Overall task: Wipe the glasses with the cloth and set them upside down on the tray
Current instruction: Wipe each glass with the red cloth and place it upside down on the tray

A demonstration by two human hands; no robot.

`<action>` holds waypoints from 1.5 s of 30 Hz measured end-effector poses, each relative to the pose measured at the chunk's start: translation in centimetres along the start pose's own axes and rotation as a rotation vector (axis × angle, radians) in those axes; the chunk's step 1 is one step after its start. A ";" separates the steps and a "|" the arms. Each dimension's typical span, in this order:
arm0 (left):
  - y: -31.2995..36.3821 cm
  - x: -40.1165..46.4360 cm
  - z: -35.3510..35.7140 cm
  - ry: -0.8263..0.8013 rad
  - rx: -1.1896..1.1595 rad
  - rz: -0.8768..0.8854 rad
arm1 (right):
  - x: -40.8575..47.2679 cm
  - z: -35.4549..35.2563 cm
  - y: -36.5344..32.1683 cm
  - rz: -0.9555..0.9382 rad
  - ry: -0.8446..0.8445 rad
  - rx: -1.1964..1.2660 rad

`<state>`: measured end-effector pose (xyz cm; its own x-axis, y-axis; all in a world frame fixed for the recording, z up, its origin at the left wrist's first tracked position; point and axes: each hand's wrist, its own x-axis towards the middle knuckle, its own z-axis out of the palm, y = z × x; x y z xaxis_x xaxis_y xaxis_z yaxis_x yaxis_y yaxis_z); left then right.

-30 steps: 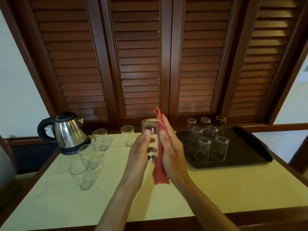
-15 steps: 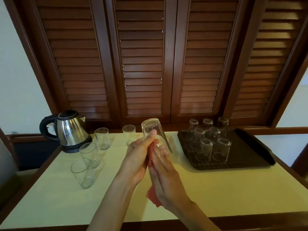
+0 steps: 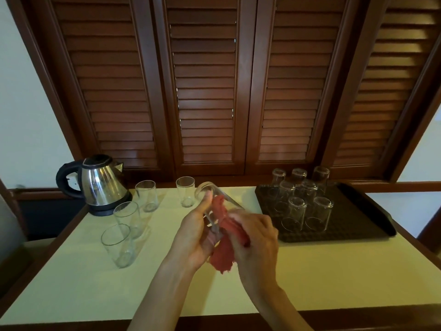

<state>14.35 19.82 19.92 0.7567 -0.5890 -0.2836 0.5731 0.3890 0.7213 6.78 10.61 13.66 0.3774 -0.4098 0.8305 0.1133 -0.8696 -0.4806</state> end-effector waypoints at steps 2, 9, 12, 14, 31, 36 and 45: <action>-0.6 -0.1 0.0 0.009 0.041 -0.006 | -0.4 0.4 -0.4 0.073 0.030 0.108; 0.6 0.8 -0.6 -0.002 0.105 0.058 | -2.3 -0.4 1.2 -0.235 -0.472 -0.149; -0.1 1.2 -0.9 -0.030 0.186 0.132 | -0.9 -0.1 1.5 -0.240 -0.580 -0.257; -0.4 1.2 -1.1 -0.068 0.210 0.174 | 0.1 0.1 1.0 -0.206 -0.593 -0.239; 1.1 3.1 -4.1 -0.402 0.271 0.386 | 2.0 -1.1 -2.1 0.945 -0.563 1.817; 1.5 3.1 -3.8 -0.358 0.323 0.443 | 2.6 -2.5 -1.7 1.182 -0.415 1.614; 2.1 2.9 -4.0 -0.290 0.357 0.488 | 4.6 -6.1 -0.4 0.849 -0.094 0.902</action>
<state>19.05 21.75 18.08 0.7592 -0.5907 0.2732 0.0096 0.4299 0.9028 2.85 7.42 19.36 0.7002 -0.6964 0.1571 0.3788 0.1759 -0.9086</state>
